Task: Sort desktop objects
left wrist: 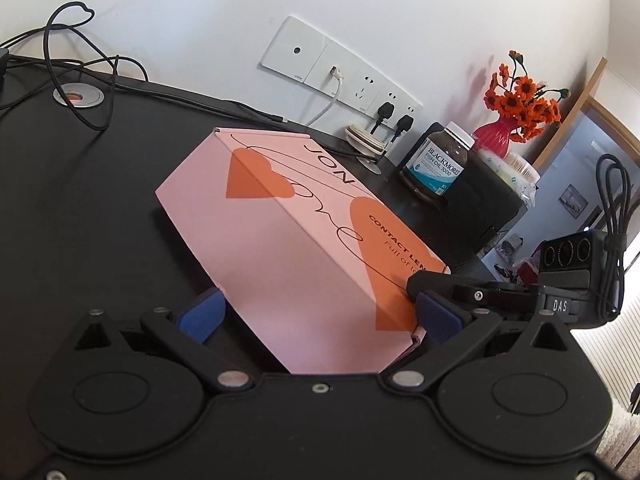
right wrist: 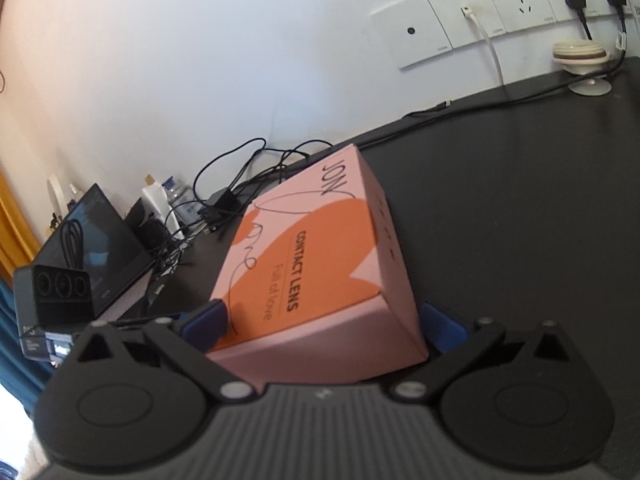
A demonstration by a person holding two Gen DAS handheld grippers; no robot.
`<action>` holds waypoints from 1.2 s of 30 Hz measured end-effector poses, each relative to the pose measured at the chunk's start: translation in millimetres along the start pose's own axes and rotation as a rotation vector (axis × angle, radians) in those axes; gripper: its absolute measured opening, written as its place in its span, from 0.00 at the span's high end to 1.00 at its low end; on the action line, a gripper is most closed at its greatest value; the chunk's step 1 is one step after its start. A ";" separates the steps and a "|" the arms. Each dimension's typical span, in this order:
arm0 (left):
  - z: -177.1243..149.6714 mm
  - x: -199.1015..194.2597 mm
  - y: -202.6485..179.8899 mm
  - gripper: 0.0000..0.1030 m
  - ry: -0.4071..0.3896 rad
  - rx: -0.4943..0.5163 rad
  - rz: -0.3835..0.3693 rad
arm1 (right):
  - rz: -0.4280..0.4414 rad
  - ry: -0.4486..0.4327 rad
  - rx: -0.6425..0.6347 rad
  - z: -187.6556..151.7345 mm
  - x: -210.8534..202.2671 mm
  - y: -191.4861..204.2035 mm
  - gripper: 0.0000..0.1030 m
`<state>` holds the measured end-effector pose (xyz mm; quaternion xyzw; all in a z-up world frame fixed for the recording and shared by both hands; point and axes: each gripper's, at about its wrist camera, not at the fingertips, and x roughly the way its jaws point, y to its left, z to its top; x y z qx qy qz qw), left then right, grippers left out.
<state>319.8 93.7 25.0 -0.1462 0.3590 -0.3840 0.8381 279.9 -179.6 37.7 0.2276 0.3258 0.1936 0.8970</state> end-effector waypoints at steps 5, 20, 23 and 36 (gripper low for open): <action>-0.9 0.0 -2.3 0.00 0.008 0.011 -0.010 | -0.015 -0.007 0.016 -4.4 -4.7 2.5 0.01; -3.6 3.8 -9.2 0.00 0.028 0.044 -0.048 | -0.035 0.006 0.042 -11.4 -22.0 1.6 0.01; -2.1 0.8 -10.9 0.00 0.010 0.063 -0.038 | -0.035 0.008 0.032 -8.4 -22.3 -0.2 0.01; -7.8 -4.6 -31.8 0.00 -0.017 0.146 -0.140 | 0.057 -0.042 0.207 -5.7 -26.3 -24.5 0.01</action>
